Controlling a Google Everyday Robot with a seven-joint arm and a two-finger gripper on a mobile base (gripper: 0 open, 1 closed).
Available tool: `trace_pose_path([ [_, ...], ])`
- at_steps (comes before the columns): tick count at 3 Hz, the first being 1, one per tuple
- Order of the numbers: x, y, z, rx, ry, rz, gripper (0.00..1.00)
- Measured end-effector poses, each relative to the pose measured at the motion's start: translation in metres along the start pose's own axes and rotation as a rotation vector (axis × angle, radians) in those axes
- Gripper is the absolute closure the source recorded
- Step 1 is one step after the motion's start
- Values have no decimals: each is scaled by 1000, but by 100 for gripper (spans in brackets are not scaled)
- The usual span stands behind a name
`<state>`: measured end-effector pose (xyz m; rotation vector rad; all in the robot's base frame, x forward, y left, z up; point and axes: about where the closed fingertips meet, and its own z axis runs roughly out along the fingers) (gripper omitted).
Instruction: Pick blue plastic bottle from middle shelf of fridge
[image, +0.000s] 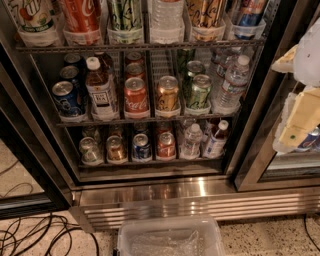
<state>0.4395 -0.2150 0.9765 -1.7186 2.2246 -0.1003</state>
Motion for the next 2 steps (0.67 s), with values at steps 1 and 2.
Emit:
trace_pose_path([
  [1,0,0,0,0,0,0,0],
  [2,-8,-1,5,10,-21,-1,0],
])
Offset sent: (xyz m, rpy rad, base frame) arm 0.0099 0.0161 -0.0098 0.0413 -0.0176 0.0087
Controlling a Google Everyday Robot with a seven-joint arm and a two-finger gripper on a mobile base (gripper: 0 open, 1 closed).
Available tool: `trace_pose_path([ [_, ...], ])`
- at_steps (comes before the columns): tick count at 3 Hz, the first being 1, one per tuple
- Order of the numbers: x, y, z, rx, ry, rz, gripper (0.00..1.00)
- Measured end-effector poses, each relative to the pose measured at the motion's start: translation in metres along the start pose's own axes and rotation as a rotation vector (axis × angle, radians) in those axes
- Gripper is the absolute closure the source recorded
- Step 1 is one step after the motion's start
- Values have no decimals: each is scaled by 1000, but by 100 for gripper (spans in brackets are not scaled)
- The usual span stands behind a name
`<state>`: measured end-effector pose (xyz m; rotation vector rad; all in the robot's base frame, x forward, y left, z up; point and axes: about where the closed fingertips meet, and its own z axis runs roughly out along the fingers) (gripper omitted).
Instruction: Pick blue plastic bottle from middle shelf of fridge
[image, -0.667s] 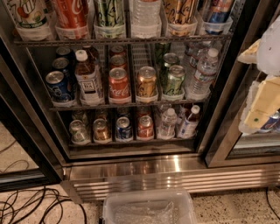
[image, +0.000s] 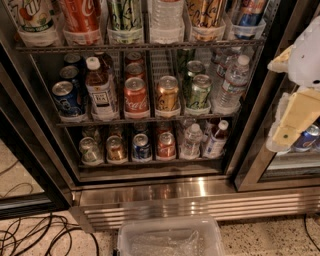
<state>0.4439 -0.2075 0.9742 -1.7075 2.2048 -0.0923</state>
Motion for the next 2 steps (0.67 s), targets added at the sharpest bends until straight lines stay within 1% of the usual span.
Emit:
trace_pose_path([
  [1,-27,8,21,2,-101,34,0],
  [2,-73,-3,43,35,-256,94,0],
])
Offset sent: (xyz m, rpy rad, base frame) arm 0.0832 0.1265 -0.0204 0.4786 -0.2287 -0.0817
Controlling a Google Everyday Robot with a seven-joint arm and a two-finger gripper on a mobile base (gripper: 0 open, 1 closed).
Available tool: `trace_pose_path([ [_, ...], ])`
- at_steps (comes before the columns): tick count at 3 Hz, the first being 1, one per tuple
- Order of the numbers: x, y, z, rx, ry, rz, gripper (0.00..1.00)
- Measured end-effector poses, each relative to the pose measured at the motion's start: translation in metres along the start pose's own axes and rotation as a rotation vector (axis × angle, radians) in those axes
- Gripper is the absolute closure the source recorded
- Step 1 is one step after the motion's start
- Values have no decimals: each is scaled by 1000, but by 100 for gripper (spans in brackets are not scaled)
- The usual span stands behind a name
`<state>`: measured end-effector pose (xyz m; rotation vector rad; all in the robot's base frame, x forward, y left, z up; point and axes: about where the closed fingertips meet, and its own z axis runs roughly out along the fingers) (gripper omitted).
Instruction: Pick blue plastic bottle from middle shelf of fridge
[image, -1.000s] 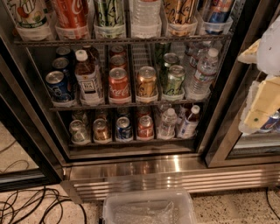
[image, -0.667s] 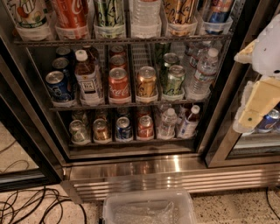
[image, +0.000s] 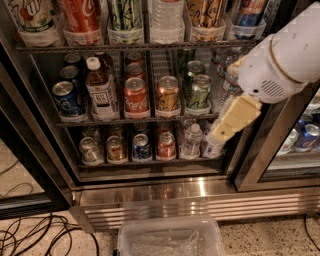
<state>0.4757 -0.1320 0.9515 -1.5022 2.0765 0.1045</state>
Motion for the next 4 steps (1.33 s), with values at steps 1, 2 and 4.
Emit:
trace_pose_path([
  [1,-39,2,20,-39,-167,-7,0],
  [2,-48,8,18,-51,-195,-53,0],
  [4,-58,10,24,-44,-219,-48,0],
])
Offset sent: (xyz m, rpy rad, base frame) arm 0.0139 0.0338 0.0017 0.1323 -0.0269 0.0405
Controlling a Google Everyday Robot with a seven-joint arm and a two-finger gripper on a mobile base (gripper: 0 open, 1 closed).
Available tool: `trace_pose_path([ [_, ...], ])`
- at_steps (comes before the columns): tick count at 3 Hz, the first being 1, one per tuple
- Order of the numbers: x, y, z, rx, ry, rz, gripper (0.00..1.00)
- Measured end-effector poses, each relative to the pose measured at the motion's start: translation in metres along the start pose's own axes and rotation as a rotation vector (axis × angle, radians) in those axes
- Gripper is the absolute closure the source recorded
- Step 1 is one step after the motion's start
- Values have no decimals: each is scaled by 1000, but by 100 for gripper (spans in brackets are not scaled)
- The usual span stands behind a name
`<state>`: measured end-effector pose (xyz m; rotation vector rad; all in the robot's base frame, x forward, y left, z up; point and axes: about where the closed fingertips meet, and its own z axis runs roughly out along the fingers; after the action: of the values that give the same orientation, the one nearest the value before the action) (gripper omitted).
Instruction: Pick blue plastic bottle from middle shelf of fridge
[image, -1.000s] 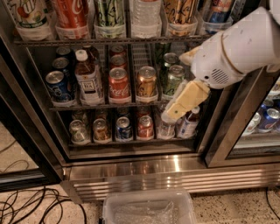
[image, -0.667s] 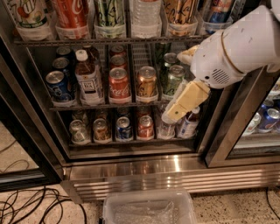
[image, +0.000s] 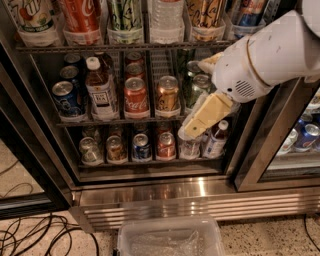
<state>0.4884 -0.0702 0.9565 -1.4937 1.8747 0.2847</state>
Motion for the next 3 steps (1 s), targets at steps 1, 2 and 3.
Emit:
trace_pose_path([
  [1,-14,15,27,7,-75,51,0],
  [2,-30,39,56,28,-178,135,0],
  [3,-55,50,84,64,-283,181,0],
])
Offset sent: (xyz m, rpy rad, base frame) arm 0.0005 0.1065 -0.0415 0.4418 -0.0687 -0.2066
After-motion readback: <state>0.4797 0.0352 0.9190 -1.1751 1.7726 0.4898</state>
